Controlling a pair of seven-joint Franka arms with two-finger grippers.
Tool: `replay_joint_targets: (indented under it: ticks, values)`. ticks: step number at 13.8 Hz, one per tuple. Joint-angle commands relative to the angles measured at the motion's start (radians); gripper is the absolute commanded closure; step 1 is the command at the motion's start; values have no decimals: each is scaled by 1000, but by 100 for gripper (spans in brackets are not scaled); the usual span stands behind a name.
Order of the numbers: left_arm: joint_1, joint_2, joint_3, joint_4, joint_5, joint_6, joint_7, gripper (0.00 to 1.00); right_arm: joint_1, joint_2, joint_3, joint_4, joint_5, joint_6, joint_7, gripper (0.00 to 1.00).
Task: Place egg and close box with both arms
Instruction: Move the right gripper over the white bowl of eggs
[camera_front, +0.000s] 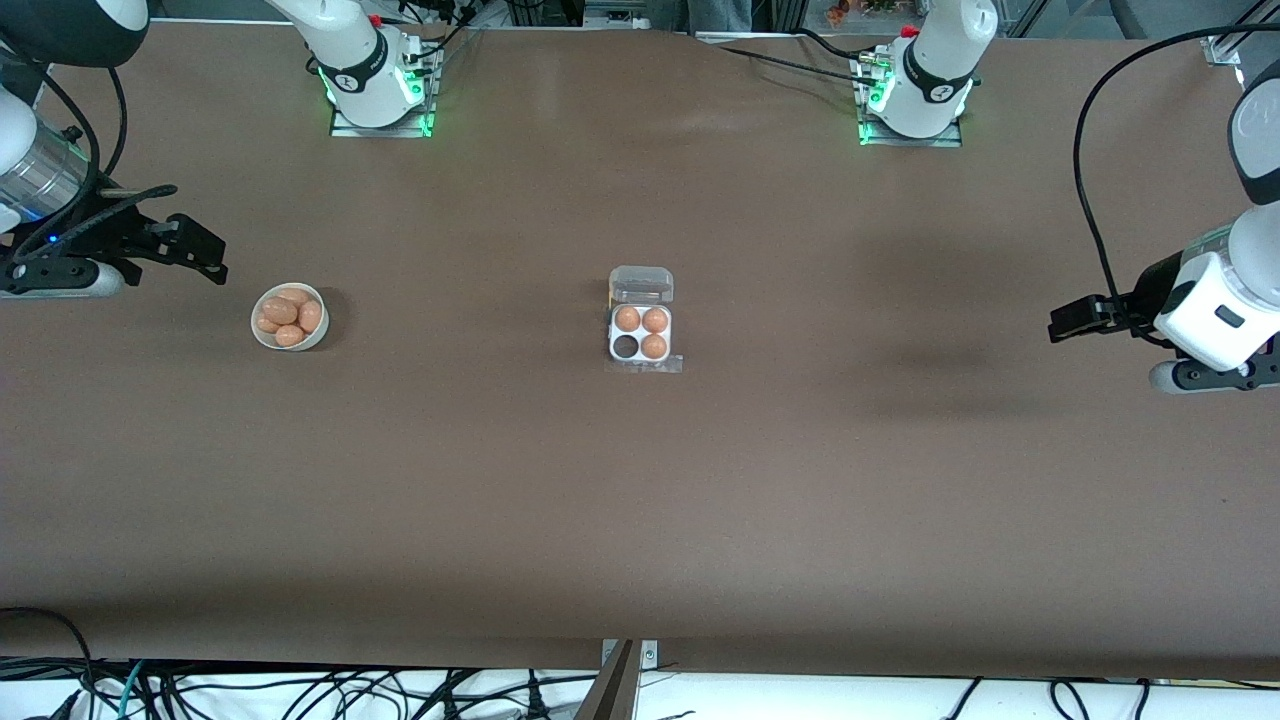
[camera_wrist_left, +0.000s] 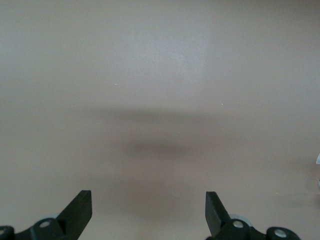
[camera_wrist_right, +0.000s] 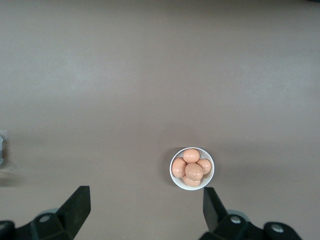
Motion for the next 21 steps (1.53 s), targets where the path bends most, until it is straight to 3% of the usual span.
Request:
replay_joint_targets:
  ticks: [1, 4, 6, 9, 16, 21]
  values:
    - [7, 18, 0, 29, -6, -12, 22, 0, -9, 59, 5, 9, -65, -7, -10, 0]
    - [7, 21, 0, 29, -6, -10, 22, 0, -24, 144, 3, -6, -110, -6, -2, 0]
    - [7, 22, 2, 29, -6, -10, 22, 0, -42, 173, -11, -78, -111, 72, 2, 0]
    - [14, 34, 3, 32, -9, -10, 22, 0, -44, 149, -61, -285, -103, 288, 1, 0]
    - [12, 42, 2, 32, 27, -10, 22, 0, -46, 107, -119, -592, -99, 599, -5, 0]
    - [12, 47, 2, 33, 27, -10, 22, 0, -46, 118, -123, -660, -96, 669, -8, 0]
